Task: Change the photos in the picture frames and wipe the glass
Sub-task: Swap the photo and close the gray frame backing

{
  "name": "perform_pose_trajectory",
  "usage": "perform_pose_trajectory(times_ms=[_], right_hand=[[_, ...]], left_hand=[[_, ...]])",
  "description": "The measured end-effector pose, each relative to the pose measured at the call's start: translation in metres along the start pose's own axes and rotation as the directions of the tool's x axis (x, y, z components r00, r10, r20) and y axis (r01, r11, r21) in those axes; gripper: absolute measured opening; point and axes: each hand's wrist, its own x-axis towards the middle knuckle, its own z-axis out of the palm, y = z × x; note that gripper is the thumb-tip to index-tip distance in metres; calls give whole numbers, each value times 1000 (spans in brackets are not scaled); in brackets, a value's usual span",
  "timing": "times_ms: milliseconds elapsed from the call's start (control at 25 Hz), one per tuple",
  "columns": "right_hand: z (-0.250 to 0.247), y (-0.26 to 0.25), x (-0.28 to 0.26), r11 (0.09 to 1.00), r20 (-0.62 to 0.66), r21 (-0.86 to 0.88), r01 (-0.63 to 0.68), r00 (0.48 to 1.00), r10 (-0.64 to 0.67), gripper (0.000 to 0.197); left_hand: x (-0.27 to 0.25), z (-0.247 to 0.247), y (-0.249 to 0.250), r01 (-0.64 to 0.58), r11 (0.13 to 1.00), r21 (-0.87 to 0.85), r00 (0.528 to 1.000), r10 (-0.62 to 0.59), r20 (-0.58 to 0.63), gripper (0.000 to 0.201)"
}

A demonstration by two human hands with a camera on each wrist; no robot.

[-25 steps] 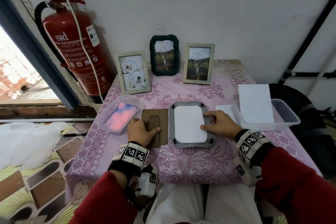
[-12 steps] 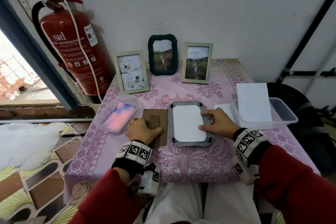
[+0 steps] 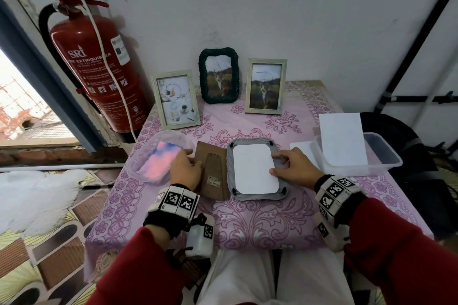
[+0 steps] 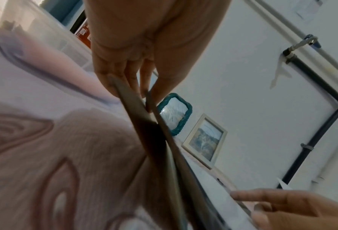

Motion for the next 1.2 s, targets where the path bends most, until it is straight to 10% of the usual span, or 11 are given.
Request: perform_pose_trajectory(times_ms=[360,1200], right_hand=[[2,3,1,999,9,-5,-35,999,35,42],[5,5,5,996,-25,-53,-77,997,76,43]], left_hand=[[9,-13,30,-120,977,-177,979,86,-185,32],[-14,72,37,48,938,-343,997,-22,78,34]])
